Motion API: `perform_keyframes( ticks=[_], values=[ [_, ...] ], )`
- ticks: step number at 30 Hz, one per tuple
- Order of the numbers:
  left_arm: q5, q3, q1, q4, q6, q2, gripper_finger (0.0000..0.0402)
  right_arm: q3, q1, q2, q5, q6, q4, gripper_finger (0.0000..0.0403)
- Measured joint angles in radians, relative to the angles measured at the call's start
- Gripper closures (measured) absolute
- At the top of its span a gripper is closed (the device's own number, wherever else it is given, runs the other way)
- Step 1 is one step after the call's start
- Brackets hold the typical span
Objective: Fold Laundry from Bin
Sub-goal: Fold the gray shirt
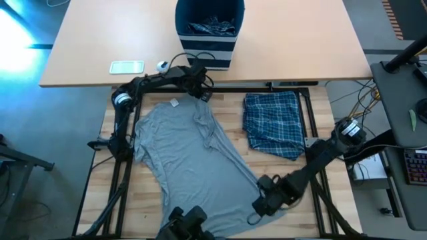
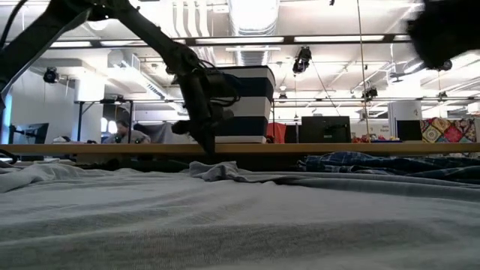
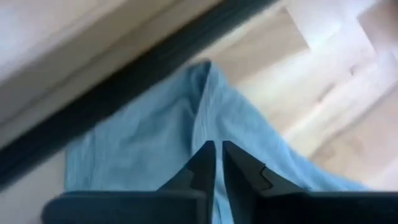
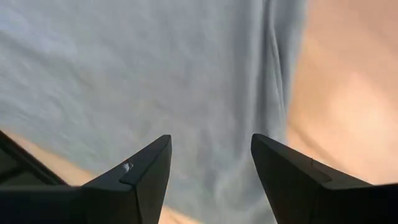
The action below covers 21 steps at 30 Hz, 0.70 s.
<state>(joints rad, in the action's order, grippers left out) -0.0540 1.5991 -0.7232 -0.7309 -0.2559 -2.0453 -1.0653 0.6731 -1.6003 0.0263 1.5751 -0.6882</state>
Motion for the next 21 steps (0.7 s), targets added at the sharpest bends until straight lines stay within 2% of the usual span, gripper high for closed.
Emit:
perform_keyframes(
  ticks=[6, 11, 15, 21],
  values=[
    [-0.107, -0.022, 0.012, -0.117, -0.041, 0.019, 0.0288, 0.0, -0.101, -0.004, 0.003, -0.178, 0.013, 0.0184],
    [-0.103, -0.101, 0.027, -0.061, -0.104, 0.019, 0.0212, 0.0, -0.134, -0.005, 0.034, -0.236, 0.014, 0.0184],
    [-0.051, -0.143, 0.016, 0.014, -0.159, 0.018, 0.0198, 0.0, -0.132, -0.005, 0.027, -0.241, 0.014, 0.0184],
    [-0.091, -0.167, 0.013, 0.103, -0.209, 0.01, 0.0224, 0.0, -0.13, -0.005, 0.029, -0.245, 0.013, 0.0184]
  ],
)
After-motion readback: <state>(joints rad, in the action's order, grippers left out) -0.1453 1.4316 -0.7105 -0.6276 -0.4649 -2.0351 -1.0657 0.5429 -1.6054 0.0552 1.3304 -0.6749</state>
